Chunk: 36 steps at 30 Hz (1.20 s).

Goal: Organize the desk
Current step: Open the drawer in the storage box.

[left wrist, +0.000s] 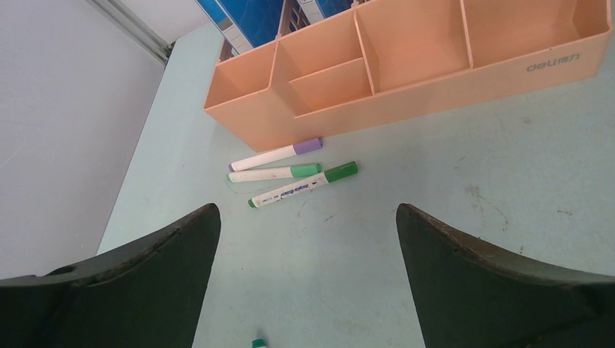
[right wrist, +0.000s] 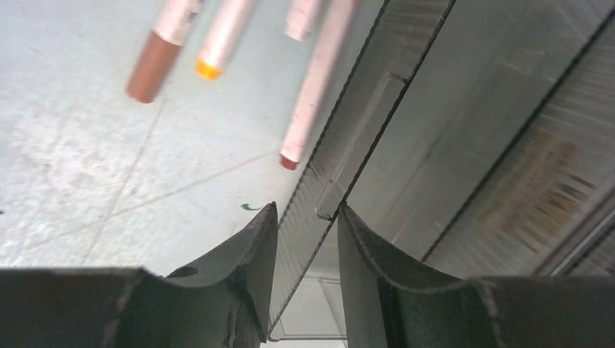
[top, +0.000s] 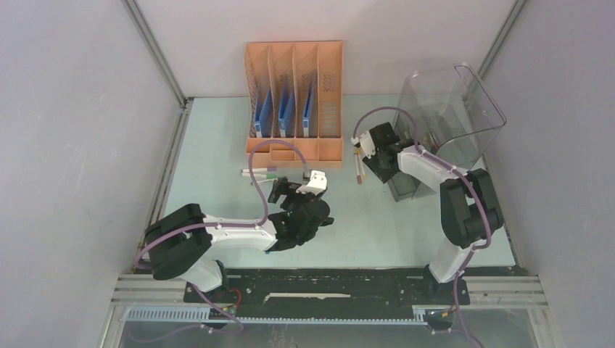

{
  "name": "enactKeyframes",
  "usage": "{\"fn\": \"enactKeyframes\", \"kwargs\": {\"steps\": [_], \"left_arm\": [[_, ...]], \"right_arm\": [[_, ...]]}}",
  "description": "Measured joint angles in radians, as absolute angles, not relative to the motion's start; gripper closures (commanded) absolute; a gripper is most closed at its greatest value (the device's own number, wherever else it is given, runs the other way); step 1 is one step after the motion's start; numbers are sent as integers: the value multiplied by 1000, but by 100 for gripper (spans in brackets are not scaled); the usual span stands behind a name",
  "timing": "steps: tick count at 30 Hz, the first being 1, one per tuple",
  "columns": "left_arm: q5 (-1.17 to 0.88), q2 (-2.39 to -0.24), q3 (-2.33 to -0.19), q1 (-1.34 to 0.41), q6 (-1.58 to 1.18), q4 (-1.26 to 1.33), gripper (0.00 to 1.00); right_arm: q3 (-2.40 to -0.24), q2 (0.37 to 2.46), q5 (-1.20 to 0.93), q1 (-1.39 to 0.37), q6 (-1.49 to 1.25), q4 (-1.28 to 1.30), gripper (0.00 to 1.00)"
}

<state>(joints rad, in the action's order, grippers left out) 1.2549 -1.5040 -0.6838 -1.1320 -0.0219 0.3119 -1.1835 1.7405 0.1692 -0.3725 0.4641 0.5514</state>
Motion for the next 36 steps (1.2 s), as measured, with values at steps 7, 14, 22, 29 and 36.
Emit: {"fn": "enactKeyframes", "kwargs": {"steps": [7, 14, 22, 29, 36], "left_arm": [[1258, -1507, -684, -1135, -17, 312, 0], [1267, -1514, -685, -1137, -16, 312, 0], [1273, -1520, -685, -1137, -15, 312, 0], [1272, -1518, -685, -1137, -15, 315, 0], [1269, -1422, -648, -1137, -31, 322, 0]], "right_arm": [[-1188, 1717, 26, -381, 460, 590, 57], [-1188, 1603, -163, -395, 463, 643, 56], [-1220, 1459, -450, -368, 525, 738, 56], [-1221, 1351, -634, -337, 574, 798, 54], [-1221, 1287, -703, -322, 603, 814, 53]]}}
